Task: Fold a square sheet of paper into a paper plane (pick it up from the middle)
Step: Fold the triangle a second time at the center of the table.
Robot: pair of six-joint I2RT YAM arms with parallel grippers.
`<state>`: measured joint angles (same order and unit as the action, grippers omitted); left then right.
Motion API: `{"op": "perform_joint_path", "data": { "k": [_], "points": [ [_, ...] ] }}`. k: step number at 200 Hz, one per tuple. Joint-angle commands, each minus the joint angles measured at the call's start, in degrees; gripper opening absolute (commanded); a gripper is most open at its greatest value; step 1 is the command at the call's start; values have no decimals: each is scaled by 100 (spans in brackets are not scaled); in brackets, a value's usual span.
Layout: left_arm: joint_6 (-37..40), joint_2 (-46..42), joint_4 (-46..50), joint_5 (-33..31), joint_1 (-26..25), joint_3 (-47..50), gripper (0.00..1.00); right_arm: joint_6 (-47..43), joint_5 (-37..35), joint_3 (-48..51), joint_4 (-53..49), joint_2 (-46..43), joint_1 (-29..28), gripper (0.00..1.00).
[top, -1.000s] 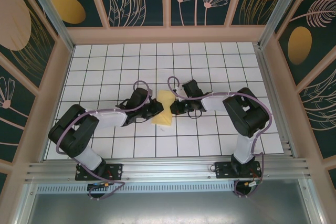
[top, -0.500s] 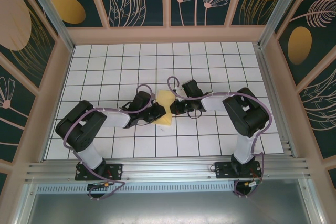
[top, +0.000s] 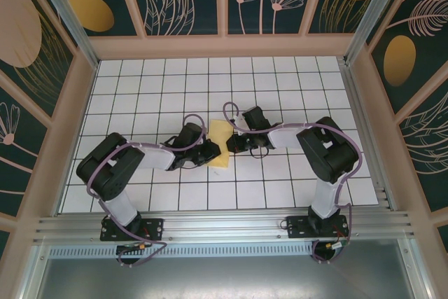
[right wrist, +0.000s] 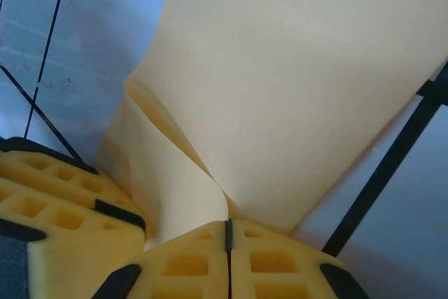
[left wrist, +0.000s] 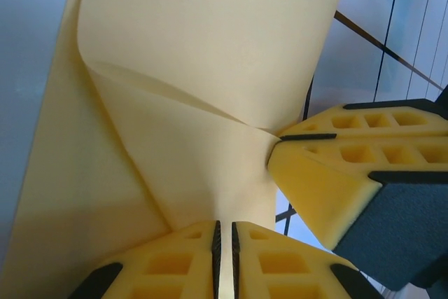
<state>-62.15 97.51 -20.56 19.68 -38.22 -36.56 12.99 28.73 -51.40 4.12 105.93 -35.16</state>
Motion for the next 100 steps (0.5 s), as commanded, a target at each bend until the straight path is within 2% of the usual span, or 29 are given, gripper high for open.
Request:
{"op": "perform_joint_path", "data": {
  "k": [1,41,100],
  "points": [
    [146,-384,374,-105,-43,-202,15,46,-277,34,-225,293,-85,9],
    [-10,-454,307,-61,-110,-141,13,56,-280,17,-211,296,-88,9],
    [-86,24,114,-38,-271,-140,13,63,-271,27,-222,321,-97,9]
  ]
}}
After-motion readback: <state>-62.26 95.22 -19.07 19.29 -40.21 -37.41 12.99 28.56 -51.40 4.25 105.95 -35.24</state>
